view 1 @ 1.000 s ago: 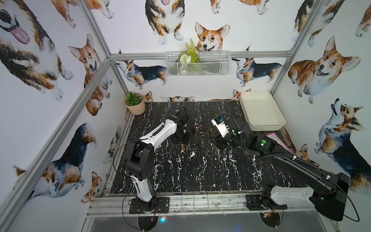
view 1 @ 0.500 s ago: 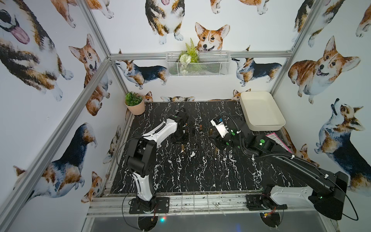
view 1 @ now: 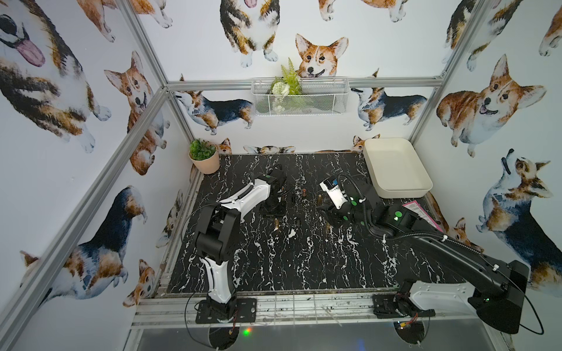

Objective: Open the lipstick cap
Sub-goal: Pick up the lipstick at the center of the board.

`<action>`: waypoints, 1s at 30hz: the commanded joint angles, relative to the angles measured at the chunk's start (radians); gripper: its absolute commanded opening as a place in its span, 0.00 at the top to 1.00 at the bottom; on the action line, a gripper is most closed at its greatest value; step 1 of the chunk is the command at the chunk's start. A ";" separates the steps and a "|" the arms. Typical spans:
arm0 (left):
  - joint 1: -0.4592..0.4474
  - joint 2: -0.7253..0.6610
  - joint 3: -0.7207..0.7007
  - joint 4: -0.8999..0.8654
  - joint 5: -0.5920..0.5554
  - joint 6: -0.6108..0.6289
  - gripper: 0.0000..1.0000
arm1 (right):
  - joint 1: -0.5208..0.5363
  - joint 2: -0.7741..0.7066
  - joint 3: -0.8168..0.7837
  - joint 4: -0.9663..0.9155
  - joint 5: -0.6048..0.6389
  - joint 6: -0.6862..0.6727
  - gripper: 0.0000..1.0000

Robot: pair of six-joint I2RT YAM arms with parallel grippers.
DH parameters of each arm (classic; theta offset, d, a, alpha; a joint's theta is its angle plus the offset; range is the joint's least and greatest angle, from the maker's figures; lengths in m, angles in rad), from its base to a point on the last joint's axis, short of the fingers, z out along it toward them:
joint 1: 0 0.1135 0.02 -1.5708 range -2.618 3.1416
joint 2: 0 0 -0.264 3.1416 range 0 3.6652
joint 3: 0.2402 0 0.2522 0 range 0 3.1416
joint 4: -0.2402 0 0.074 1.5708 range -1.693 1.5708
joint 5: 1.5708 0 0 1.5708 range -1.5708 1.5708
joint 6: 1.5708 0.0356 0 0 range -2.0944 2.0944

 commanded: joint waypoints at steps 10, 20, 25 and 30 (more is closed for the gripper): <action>0.002 0.021 0.016 -0.023 -0.003 0.010 0.69 | 0.003 -0.018 -0.022 0.021 0.015 -0.009 0.52; 0.001 0.020 0.012 -0.036 0.001 0.011 0.75 | 0.003 -0.020 -0.035 0.031 0.018 -0.008 0.52; 0.000 0.023 0.019 -0.049 -0.001 0.016 0.85 | 0.003 -0.027 -0.043 0.034 0.021 -0.006 0.52; -0.004 0.018 0.029 -0.067 -0.003 0.019 0.90 | 0.003 -0.035 -0.049 0.034 0.023 -0.007 0.52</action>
